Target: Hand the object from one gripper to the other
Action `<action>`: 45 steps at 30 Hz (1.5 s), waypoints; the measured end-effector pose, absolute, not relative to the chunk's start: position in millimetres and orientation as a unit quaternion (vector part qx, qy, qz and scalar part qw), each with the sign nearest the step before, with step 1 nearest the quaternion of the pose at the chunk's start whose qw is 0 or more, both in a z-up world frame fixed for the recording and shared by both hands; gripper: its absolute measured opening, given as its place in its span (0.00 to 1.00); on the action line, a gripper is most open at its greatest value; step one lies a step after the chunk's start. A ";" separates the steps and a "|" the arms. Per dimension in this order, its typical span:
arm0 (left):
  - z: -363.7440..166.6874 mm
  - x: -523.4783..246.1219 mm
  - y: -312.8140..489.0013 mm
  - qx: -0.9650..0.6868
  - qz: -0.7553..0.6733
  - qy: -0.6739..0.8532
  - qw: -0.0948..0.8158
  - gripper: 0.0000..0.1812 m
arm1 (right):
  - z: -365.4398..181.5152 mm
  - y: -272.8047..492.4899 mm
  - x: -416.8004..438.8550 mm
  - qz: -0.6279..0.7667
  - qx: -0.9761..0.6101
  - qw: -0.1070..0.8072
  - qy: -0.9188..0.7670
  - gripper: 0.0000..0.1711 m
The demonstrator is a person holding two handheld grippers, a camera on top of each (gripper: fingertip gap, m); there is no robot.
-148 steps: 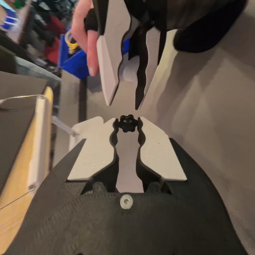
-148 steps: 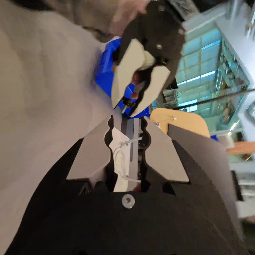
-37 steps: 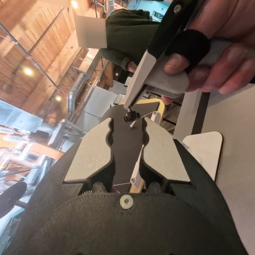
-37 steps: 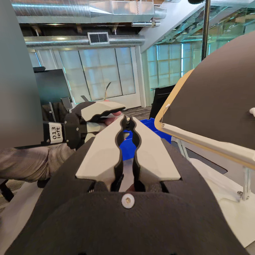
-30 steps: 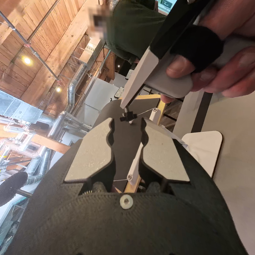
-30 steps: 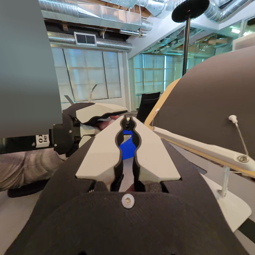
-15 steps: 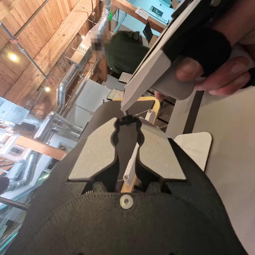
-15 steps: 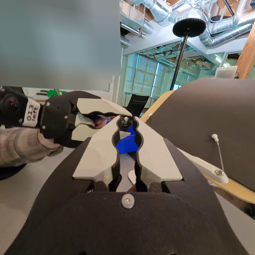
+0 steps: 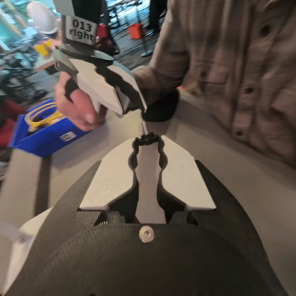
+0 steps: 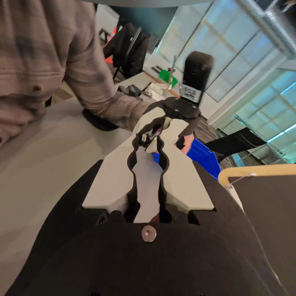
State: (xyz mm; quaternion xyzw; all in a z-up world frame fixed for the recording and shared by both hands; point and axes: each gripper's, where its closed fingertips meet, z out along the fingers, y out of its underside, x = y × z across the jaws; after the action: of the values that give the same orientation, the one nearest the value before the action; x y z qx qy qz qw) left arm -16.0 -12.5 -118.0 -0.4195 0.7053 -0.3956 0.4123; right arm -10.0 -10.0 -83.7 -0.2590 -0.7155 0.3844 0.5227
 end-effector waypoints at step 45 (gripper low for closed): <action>-53.8 4.8 42.8 -0.399 -0.666 0.362 0.515 0.13 | -36.4 57.4 -27.0 -0.155 -0.171 0.849 -0.474 0.13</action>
State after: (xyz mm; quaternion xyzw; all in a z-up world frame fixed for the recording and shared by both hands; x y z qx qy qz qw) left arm 4.8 42.8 -53.8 -0.3993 0.3616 -0.6664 0.5155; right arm -27.0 57.4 -36.4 -0.1708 -0.4745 -0.1553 0.8494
